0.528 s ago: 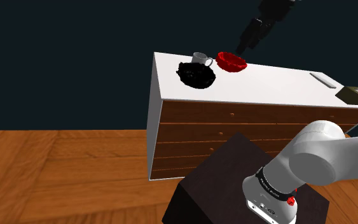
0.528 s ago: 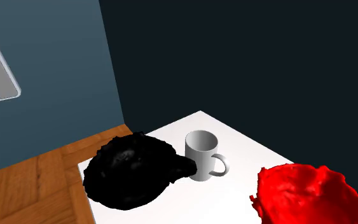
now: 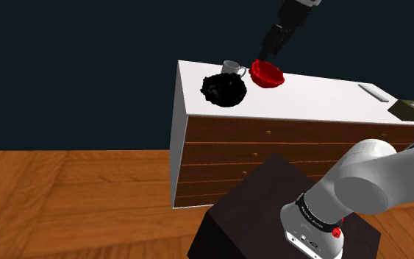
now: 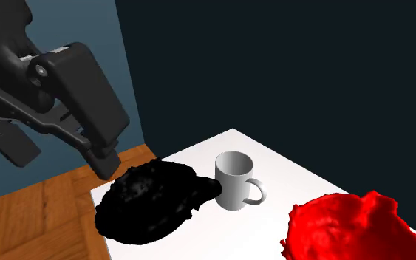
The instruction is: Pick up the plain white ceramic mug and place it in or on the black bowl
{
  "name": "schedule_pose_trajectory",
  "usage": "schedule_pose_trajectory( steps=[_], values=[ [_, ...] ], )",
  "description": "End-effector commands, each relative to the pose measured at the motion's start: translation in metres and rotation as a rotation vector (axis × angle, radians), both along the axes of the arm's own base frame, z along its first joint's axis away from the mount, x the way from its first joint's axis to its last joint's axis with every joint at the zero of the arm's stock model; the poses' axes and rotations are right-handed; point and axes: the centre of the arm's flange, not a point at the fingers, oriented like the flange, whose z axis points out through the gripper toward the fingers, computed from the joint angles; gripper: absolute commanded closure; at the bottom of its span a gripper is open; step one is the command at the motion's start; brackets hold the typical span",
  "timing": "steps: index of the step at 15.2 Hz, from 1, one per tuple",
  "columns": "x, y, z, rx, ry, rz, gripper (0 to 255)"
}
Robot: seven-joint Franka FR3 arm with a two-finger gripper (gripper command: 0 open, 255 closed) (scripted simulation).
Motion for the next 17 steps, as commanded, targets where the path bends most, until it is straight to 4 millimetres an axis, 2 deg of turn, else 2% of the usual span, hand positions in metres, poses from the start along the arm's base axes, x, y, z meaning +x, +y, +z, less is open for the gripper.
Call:
schedule_pose_trajectory(
  steps=[1, 17],
  values=[
    [0.024, -0.013, -0.012, 0.001, 0.012, 0.019, 0],
    [0.213, -0.093, -0.102, 0.016, 0.109, 0.167, 0]
  ],
)
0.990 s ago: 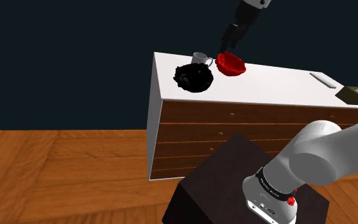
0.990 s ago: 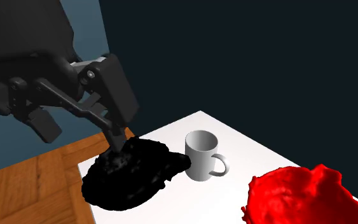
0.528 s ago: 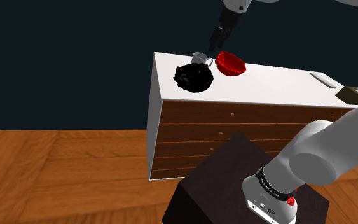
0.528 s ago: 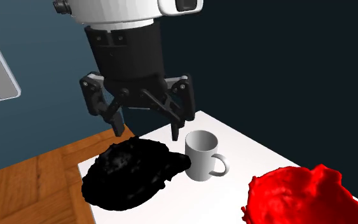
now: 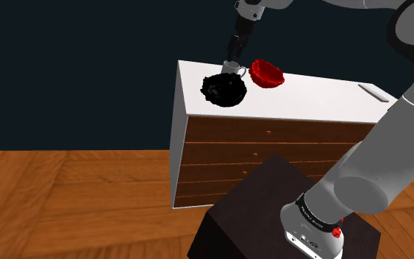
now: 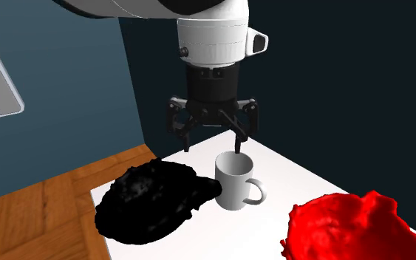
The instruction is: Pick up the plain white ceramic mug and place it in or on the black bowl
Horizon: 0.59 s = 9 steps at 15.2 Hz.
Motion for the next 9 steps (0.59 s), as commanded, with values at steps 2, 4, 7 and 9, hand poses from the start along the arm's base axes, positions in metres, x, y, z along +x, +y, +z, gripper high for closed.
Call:
schedule_pose_trajectory(
  steps=[2, 4, 7, 9],
  values=[
    [0.014, -0.007, -0.017, 0.000, 0.008, 0.012, 0],
    [0.014, -0.006, -0.027, 0.000, 0.008, 0.012, 0],
    [0.015, -0.006, -0.043, 0.000, 0.008, 0.012, 0],
    [0.016, -0.006, -0.051, 0.000, 0.008, 0.012, 0]
  ],
)
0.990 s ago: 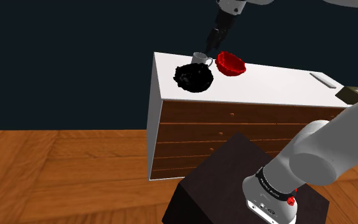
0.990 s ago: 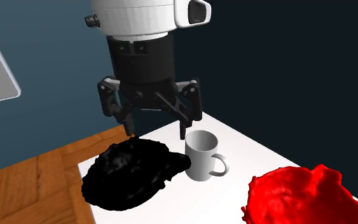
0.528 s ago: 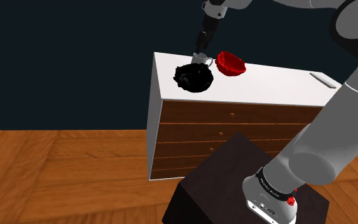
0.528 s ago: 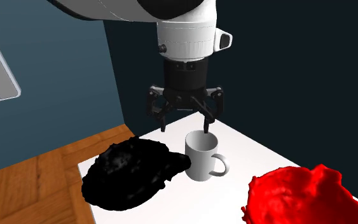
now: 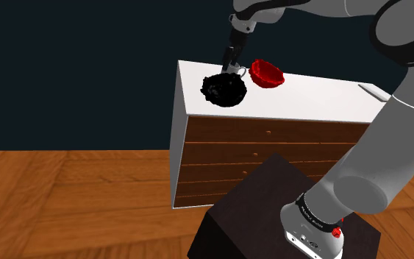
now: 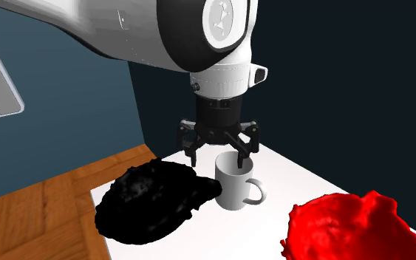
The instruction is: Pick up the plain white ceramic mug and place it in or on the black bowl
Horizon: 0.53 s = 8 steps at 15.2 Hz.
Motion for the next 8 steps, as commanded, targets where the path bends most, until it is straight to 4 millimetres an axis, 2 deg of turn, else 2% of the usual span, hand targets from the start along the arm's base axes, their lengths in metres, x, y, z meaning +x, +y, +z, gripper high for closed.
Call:
schedule_pose_trajectory(
  steps=[1, 7, 8],
  values=[
    [-0.0002, 0.0001, -0.0038, 0.000, -0.001, 0.000, 0],
    [-0.0002, 0.0002, -0.0037, 0.000, 0.000, 0.000, 0],
    [-0.0002, 0.0002, -0.0037, 0.000, 0.000, 0.000, 255]
  ],
)
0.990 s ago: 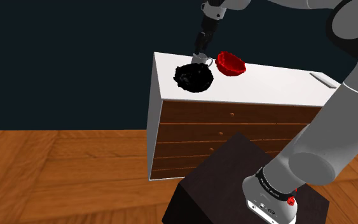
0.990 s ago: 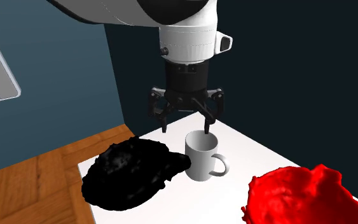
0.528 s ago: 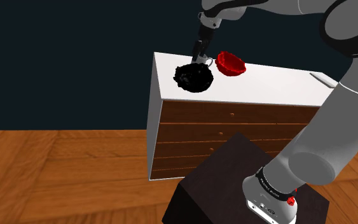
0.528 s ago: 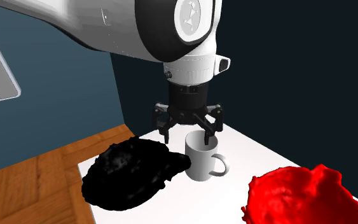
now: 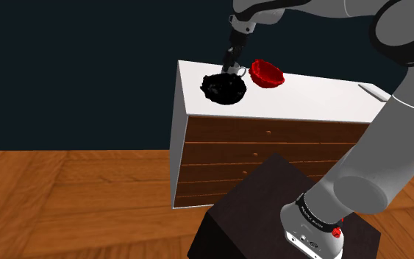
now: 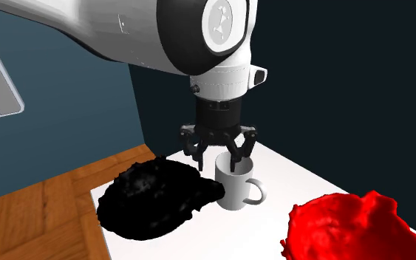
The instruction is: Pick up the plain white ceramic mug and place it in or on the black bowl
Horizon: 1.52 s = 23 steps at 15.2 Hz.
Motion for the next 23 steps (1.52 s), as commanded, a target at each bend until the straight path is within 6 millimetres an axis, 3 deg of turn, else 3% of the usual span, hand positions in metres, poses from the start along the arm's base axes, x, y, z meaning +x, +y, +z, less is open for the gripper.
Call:
schedule_pose_trajectory(
  steps=[1, 9, 23],
  values=[
    [0.000, 0.000, -0.001, 0.000, 0.003, 0.000, 255],
    [0.000, 0.000, -0.001, 0.000, 0.003, 0.000, 255],
    [0.000, 0.000, 0.073, 0.000, 0.003, 0.000, 255]
  ],
)
